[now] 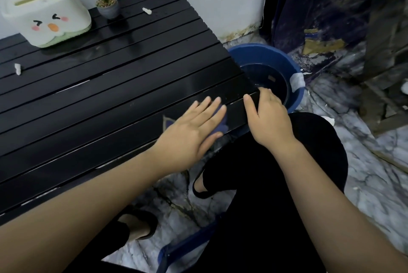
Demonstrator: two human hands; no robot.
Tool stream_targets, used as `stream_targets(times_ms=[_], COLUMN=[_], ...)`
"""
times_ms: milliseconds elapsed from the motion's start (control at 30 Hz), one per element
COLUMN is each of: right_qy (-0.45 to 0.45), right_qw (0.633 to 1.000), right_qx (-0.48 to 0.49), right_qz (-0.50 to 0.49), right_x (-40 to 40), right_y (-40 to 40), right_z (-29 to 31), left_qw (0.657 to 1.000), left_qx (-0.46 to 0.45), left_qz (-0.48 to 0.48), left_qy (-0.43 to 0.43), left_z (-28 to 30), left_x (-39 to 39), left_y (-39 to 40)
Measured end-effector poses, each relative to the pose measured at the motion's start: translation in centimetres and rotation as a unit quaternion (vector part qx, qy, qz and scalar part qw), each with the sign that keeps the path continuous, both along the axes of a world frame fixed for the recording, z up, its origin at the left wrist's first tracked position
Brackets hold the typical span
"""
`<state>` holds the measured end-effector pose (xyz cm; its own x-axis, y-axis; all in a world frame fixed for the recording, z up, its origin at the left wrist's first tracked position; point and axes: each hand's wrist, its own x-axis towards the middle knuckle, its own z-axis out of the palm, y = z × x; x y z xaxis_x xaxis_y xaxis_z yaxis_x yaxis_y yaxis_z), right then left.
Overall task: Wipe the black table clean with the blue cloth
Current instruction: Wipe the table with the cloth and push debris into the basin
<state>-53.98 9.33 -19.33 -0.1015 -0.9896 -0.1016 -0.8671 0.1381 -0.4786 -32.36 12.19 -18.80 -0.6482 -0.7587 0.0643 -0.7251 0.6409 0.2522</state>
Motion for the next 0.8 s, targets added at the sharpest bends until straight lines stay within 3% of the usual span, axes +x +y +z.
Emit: stream_targets(times_ms=[500,600,667,733,800], right_qy=[-0.13,-0.123,-0.105,-0.056,0.005], right_qw=[0.99,0.991,0.993,0.997,0.998], right_qx=[-0.048,-0.049,-0.049,-0.05,-0.067], right_qz=[-0.03,-0.027,-0.022,-0.024,-0.016], right_x=[-0.4,-0.3,-0.3,0.0,0.4], right_y=[-0.5,-0.6,-0.6,-0.6,-0.6], right_z=[-0.5,-0.5,-0.5,-0.4,-0.3], left_qw=[0.998,0.986,0.932,0.82,0.723], left_qx=[0.044,0.081,0.127,0.183,0.196], left_qz=[0.008,0.058,0.157,0.269,0.333], left_qy=[0.044,0.133,0.3,0.472,0.572], left_z=[-0.1,0.5,1.2,2.5,3.6], left_x=[-8.7,-9.4,-9.5,-8.7,-6.3], left_y=[-9.6,-10.8,-11.0,-10.8,-10.5])
